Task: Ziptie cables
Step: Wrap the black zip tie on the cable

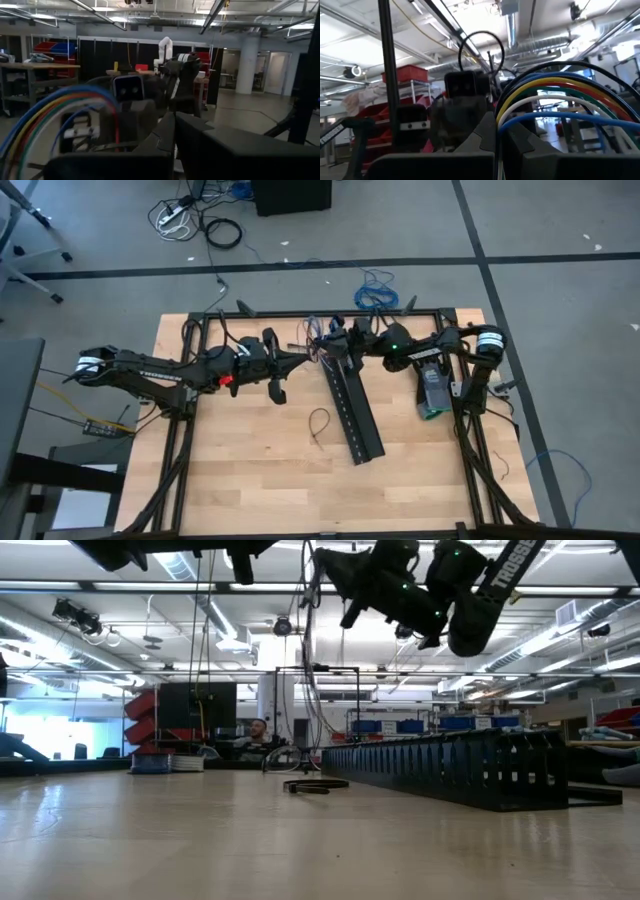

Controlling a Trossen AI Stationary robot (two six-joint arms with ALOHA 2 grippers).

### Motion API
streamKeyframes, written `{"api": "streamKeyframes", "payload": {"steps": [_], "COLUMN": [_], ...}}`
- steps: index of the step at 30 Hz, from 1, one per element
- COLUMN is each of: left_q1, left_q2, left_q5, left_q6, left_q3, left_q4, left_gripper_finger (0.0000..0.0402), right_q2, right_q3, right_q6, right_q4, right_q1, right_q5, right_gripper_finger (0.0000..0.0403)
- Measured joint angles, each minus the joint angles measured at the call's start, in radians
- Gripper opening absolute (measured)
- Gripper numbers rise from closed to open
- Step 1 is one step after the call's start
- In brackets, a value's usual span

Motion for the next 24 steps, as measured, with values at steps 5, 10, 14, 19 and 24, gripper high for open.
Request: {"api": "streamKeyframes", "payload": {"steps": [5,10,14,19,24], "left_q1": [-0.001,-0.015,-0.023,-0.036,-0.051], "left_q2": [0.0,0.001,0.001,0.001,0.035], "left_q5": [-0.001,-0.102,-0.147,-0.244,-0.298], "left_q6": [0.0,0.024,0.018,-0.027,-0.093], "left_q3": [0.0,-0.054,-0.115,-0.229,-0.363], "left_q4": [-0.052,-0.073,-0.028,0.096,0.292], "left_gripper_finger": [0.0,0.0,0.0,0.0,0.0], "right_q2": [0.05,0.112,0.171,0.267,0.36], "right_q3": [0.038,0.032,0.032,0.036,0.085], "right_q6": [0.008,0.033,0.056,0.093,0.161], "right_q4": [0.006,0.0,0.002,-0.001,0.003], "right_q1": [0.022,0.027,0.027,0.057,0.075], "right_q5": [-0.021,-0.022,-0.001,0.058,0.068], "right_gripper_finger": [0.0,0.0,0.0,0.0,0.0]}}
